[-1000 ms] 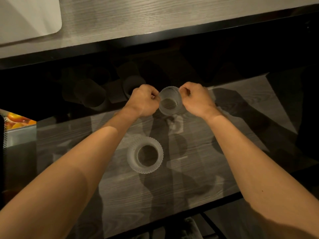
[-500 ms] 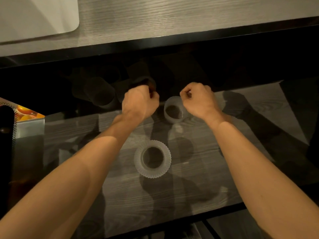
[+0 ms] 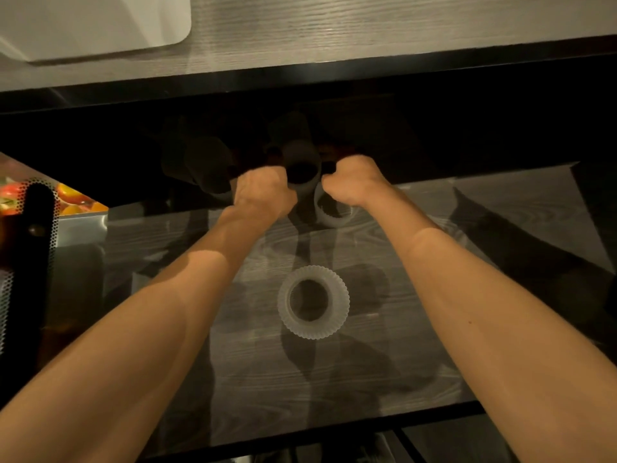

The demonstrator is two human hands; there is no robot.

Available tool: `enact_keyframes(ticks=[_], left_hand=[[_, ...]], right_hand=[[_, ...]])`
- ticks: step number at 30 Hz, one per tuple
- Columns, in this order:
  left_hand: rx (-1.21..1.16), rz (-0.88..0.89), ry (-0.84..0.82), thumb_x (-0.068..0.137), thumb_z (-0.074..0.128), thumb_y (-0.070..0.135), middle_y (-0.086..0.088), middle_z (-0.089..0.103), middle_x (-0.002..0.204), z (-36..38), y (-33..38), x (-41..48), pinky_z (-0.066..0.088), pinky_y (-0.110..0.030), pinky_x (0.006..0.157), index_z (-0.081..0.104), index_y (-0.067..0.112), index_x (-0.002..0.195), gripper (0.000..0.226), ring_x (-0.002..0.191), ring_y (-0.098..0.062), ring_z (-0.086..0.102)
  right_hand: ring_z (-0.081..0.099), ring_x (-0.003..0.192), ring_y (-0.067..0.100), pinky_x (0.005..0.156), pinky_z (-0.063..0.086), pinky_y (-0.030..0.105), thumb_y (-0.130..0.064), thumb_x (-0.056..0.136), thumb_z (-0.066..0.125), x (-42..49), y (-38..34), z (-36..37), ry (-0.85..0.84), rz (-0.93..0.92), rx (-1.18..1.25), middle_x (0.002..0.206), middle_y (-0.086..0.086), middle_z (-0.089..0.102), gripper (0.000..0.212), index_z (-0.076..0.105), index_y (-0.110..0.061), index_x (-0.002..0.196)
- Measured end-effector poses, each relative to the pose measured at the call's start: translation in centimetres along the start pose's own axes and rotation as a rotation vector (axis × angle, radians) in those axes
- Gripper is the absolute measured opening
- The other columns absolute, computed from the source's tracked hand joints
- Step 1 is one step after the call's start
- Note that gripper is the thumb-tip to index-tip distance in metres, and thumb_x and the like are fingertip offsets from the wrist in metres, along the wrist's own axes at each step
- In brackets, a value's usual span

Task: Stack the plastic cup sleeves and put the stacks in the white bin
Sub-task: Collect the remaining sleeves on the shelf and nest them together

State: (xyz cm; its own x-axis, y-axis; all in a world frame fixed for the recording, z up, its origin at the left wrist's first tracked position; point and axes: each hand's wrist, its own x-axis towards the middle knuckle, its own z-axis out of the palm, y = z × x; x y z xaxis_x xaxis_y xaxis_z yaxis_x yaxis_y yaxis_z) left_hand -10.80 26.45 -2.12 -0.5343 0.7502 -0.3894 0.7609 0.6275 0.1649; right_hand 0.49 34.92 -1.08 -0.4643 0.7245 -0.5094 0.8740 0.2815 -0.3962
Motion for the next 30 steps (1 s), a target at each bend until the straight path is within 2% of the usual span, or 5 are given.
enact_keyframes(ticks=[3,8,13,19,30], left_hand=[[-0.086,-0.003,0.028,0.101,0.05,0.039,-0.004,0.058,0.081,-0.5,-0.4,-0.2,0.047,-0.036,0.077,0.058,0.012,0.084,0.033,0.09,-0.028,0.062],[-0.48,0.021,0.035,0.094,0.059,0.05,0.0,0.052,0.056,-1.8,0.0,-0.9,0.037,-0.028,0.051,0.055,0.014,0.062,0.048,0.052,-0.013,0.05],[-0.713,0.106,0.179,0.082,0.073,0.05,-0.002,0.045,0.05,-1.7,0.4,-1.6,0.032,-0.03,0.041,0.048,0.01,0.057,0.054,0.039,-0.016,0.038],[-0.906,0.205,0.068,0.056,0.083,0.057,0.005,0.067,0.122,0.3,0.0,-2.2,0.058,-0.027,0.086,0.058,0.019,0.121,0.079,0.113,-0.01,0.065],[-0.865,0.319,0.077,0.069,0.09,0.029,0.013,0.06,0.122,1.4,-0.1,-3.2,0.055,-0.029,0.097,0.049,0.02,0.134,0.078,0.115,-0.005,0.06]], right_hand=[[0.057,0.078,0.021,0.059,0.04,0.028,-0.022,0.094,0.061,-0.2,0.6,-0.4,0.084,0.029,0.202,0.067,0.001,0.052,0.034,0.052,-0.013,0.063],[0.067,0.098,0.018,0.08,0.053,0.025,-0.015,0.084,0.076,-1.5,1.2,-2.3,0.223,-0.064,0.556,0.095,0.001,0.069,0.01,0.072,-0.015,0.094],[0.058,0.079,-0.001,0.066,0.047,0.014,-0.03,0.086,0.078,-3.4,3.3,-3.7,0.287,-0.185,0.555,0.086,-0.009,0.06,0.023,0.057,-0.022,0.089],[0.071,0.102,0.014,0.09,0.06,0.044,-0.018,0.082,0.081,-4.7,5.6,-2.2,0.162,-0.228,0.684,0.114,0.0,0.07,0.043,0.057,-0.015,0.117],[0.071,0.091,0.012,0.084,0.062,0.037,-0.012,0.084,0.079,-5.6,6.6,-1.4,0.132,-0.24,0.548,0.119,-0.008,0.057,0.051,0.053,-0.023,0.127]])
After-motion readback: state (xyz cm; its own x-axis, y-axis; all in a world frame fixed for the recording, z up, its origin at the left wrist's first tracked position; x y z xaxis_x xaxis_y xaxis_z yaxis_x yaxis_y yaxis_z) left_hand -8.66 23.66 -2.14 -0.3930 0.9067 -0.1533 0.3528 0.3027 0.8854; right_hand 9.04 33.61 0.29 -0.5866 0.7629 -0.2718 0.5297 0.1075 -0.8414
